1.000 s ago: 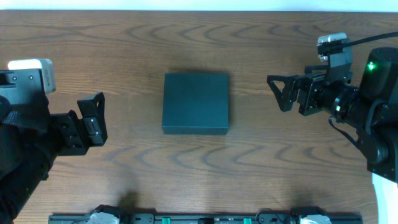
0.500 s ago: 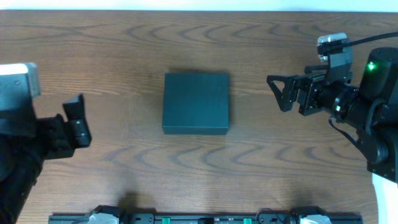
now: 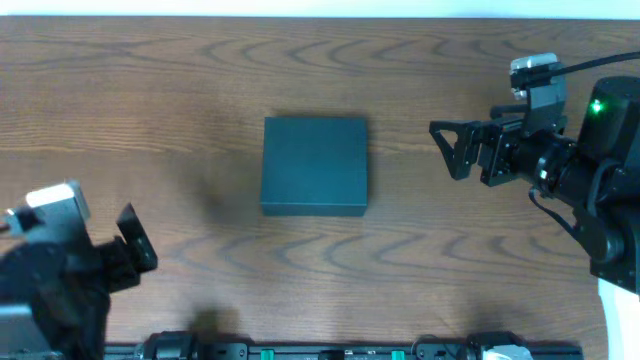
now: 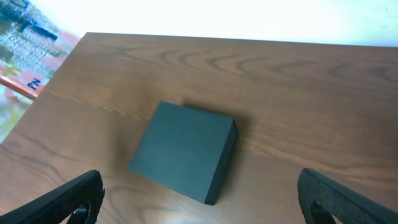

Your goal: Pack container

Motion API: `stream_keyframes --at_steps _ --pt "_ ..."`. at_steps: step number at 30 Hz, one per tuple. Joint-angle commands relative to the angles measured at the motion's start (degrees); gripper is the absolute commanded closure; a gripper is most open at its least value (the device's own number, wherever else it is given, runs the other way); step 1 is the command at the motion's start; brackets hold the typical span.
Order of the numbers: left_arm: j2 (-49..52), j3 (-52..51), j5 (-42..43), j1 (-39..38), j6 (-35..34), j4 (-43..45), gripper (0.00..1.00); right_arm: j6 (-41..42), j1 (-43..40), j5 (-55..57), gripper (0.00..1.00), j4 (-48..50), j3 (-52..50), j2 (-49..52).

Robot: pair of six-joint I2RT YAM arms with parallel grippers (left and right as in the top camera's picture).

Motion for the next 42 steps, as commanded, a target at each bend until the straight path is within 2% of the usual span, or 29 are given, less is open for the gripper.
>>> stream_keyframes --at_steps 1,9,14,36,42 --pt "-6.75 -10.19 0.81 0.33 0.81 4.11 0.05 -0.57 0.39 0.17 0.01 0.0 0.07 0.0" --pt "-29.35 -36.68 3.15 0.33 0.15 13.57 0.05 -0.57 0.39 0.17 0.01 0.0 0.07 0.0" --pt "-37.48 -46.05 3.3 0.28 -0.26 16.79 0.05 -0.57 0.39 0.17 0.01 0.0 0.07 0.0" --pt "-37.35 -64.32 5.46 -1.29 -1.84 19.65 0.05 -0.57 0.39 0.17 0.01 0.0 0.07 0.0" --pt "-37.35 -64.78 7.93 -1.57 -1.79 20.02 0.05 -0.57 0.39 0.17 0.01 0.0 0.07 0.0"
